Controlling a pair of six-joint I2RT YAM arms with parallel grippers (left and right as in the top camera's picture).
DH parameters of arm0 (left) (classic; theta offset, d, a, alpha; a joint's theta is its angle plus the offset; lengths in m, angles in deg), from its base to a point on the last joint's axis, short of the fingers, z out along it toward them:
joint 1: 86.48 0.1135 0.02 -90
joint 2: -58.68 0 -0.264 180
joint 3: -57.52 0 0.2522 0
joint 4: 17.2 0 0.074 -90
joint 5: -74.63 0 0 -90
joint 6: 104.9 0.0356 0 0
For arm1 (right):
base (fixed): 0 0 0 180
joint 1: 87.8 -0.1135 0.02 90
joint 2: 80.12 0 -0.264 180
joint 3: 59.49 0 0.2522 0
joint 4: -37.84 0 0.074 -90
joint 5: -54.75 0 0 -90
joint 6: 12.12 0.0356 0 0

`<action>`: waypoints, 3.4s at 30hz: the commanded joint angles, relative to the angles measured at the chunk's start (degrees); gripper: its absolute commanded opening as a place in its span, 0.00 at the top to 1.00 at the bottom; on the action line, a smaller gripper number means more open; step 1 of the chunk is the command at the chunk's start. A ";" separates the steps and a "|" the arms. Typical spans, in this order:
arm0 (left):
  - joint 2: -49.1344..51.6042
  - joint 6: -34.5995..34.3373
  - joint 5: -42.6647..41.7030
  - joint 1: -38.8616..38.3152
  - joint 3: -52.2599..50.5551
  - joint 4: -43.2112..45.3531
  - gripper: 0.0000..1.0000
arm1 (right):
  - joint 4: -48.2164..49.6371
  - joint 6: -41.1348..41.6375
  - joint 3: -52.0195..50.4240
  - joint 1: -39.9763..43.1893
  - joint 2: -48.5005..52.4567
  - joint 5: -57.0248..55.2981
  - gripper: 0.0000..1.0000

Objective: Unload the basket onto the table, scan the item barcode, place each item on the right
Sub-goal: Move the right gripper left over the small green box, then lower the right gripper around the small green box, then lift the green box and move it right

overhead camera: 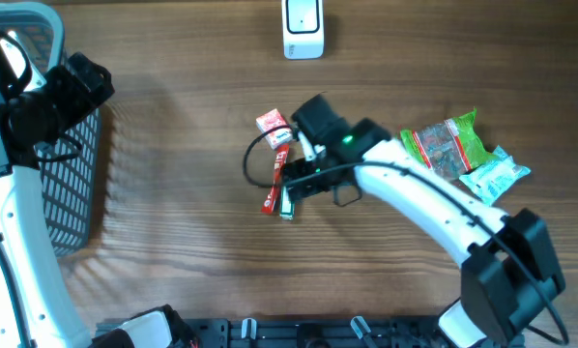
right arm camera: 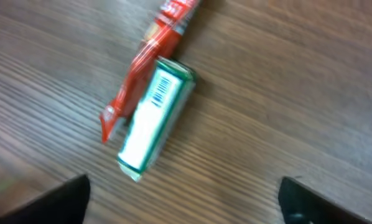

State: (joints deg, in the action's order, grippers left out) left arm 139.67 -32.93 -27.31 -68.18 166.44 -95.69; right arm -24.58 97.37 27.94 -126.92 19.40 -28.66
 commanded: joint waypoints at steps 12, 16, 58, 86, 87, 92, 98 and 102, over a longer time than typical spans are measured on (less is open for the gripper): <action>-0.04 1.11 -0.66 -0.20 0.48 0.13 0.00 | 12.72 24.17 -6.36 -6.64 3.19 -10.71 0.40; -0.04 1.11 -0.66 -0.20 0.48 0.13 0.00 | 15.43 24.65 -6.54 -8.26 6.34 -10.73 0.40; -0.04 1.11 -0.66 -0.20 0.48 0.13 0.00 | 20.81 8.98 -6.51 2.40 9.01 -25.03 0.75; -0.04 1.11 -0.66 -0.20 0.48 0.13 0.00 | 7.39 -11.98 -0.76 11.28 0.46 -11.43 0.15; -0.04 1.11 -0.66 -0.20 0.48 0.13 0.00 | 6.49 -11.93 -0.76 12.92 -0.66 -8.81 0.13; -0.04 1.11 -0.66 -0.20 0.48 0.13 0.00 | 3.80 -12.00 -2.25 17.42 -0.63 -0.39 0.12; -0.04 1.11 -0.66 -0.20 0.48 0.13 0.00 | 9.14 -11.98 -9.70 17.59 -0.02 -0.31 0.25; -0.04 1.11 -0.66 -0.20 0.48 0.13 0.00 | 14.71 -11.91 -13.25 17.59 0.02 1.14 0.34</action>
State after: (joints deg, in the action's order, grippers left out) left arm 139.67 -32.93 -27.29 -68.18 166.44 -95.67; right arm -12.78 85.43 17.08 -109.12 18.66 -30.45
